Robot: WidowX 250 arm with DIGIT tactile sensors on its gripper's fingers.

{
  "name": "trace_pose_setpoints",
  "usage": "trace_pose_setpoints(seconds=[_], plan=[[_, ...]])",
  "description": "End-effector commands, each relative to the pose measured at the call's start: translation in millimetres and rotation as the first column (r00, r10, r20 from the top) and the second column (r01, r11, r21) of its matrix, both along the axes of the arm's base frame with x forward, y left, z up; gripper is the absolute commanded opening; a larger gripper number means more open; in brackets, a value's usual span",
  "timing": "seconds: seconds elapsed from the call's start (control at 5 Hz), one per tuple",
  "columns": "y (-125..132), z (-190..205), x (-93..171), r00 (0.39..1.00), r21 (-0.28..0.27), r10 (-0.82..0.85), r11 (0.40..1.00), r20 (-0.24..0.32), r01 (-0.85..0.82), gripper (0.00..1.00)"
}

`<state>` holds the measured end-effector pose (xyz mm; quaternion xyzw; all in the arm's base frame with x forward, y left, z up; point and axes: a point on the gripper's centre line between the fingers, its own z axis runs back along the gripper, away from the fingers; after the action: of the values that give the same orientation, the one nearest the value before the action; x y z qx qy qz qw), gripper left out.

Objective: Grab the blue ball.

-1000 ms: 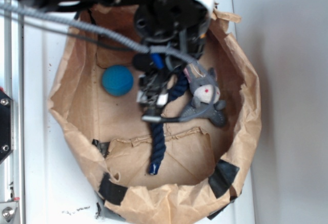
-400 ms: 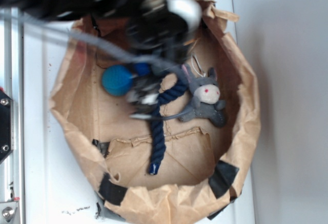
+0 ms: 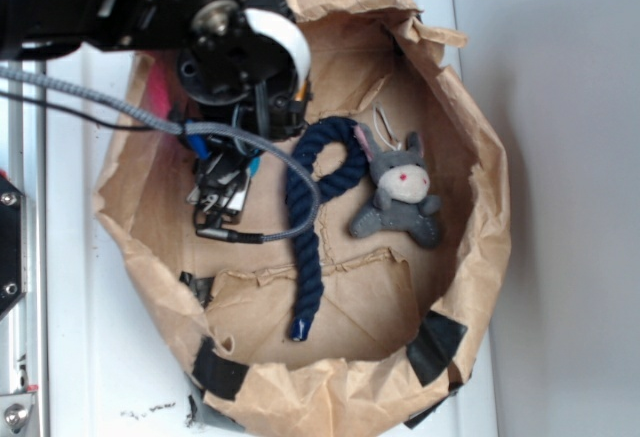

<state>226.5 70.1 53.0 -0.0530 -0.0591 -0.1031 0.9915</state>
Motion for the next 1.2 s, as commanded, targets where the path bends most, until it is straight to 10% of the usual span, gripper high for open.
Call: trace_pose_setpoints(seconds=[0.0,0.2,0.4,1.0], plan=[[-27.6,-34.6,10.2,0.998,0.068,0.021,0.997,0.065,-0.026,1.00],[-37.5,-57.8,6.0,0.995,0.102,0.016,0.994,0.102,-0.026,0.82],[-39.0,-39.4,7.0,0.993,0.029,0.036,0.999,0.116,-0.039,0.00],[-25.1,54.2,-2.8,1.000,-0.156,0.006,0.988,0.014,-0.004,0.00]])
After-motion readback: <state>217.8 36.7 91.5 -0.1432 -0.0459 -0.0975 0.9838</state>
